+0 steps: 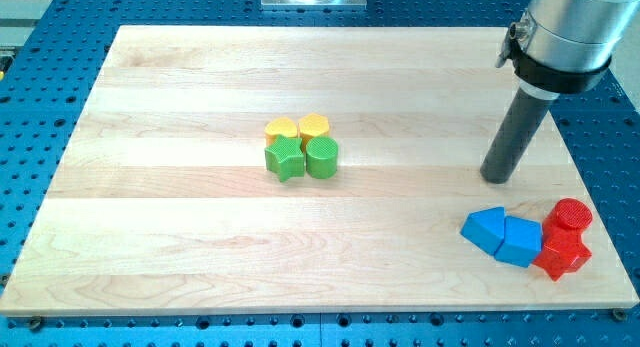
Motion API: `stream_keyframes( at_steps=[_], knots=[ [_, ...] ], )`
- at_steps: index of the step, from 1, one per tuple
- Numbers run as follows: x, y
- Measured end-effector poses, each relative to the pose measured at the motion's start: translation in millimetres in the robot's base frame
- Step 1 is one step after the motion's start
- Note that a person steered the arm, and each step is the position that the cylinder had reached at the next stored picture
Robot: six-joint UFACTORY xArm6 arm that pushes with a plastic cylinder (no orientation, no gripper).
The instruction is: Separate the blue blocks from the red blocks
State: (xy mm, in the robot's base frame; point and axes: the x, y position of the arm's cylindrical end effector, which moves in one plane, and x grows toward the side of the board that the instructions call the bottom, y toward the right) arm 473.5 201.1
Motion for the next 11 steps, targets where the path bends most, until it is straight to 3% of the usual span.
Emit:
stream_keyframes(
  at_steps=[4,6,7,8,9,11],
  knots=[
    [0.0,-1.6],
    [-15.1,129.1],
    [-7.2,143.9],
    [59.1,133.2],
    [71.6,90.3],
    [45.6,36.4]
  ],
)
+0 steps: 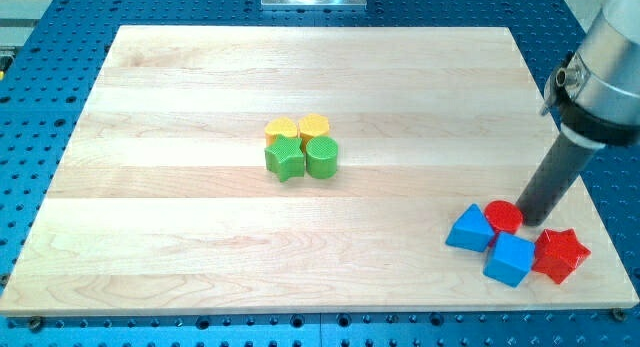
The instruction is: Separate the blue blocks from the red blocks
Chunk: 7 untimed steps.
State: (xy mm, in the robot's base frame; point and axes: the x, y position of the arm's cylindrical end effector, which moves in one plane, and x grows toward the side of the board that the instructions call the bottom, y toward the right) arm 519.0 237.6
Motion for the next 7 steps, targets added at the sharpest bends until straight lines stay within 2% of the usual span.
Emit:
stream_keyframes(
  at_steps=[1,2,3,5,6,7],
  knots=[
    [-7.5,97.1],
    [45.7,101.3],
    [94.2,46.0],
    [90.3,-74.2],
    [65.7,-79.1],
    [95.7,-71.2]
  ],
)
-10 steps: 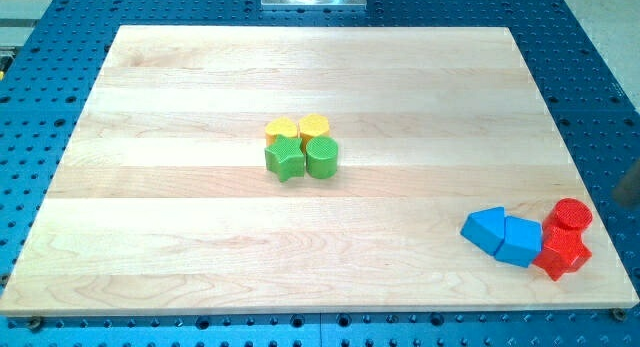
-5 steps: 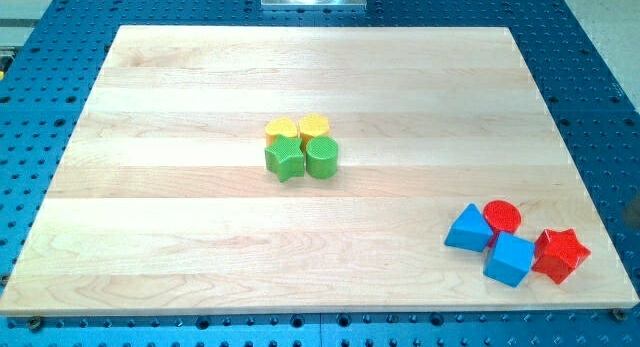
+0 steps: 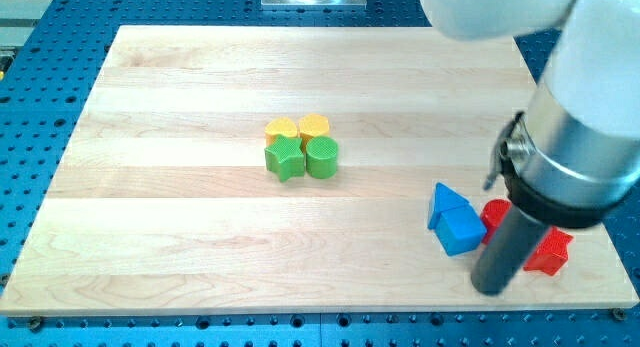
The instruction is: Separate the blue blocks from the red blocks
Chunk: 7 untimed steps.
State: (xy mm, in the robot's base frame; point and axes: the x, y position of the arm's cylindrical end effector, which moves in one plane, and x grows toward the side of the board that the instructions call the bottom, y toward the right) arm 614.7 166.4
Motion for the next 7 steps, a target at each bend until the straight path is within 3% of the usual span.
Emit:
stream_keyframes(
  at_steps=[1,3,5,6,7],
  knots=[
    [-8.6,18.0],
    [-64.1,-9.1],
    [-121.2,-75.6],
    [-117.2,-102.4],
    [-116.6,-73.6]
  ],
)
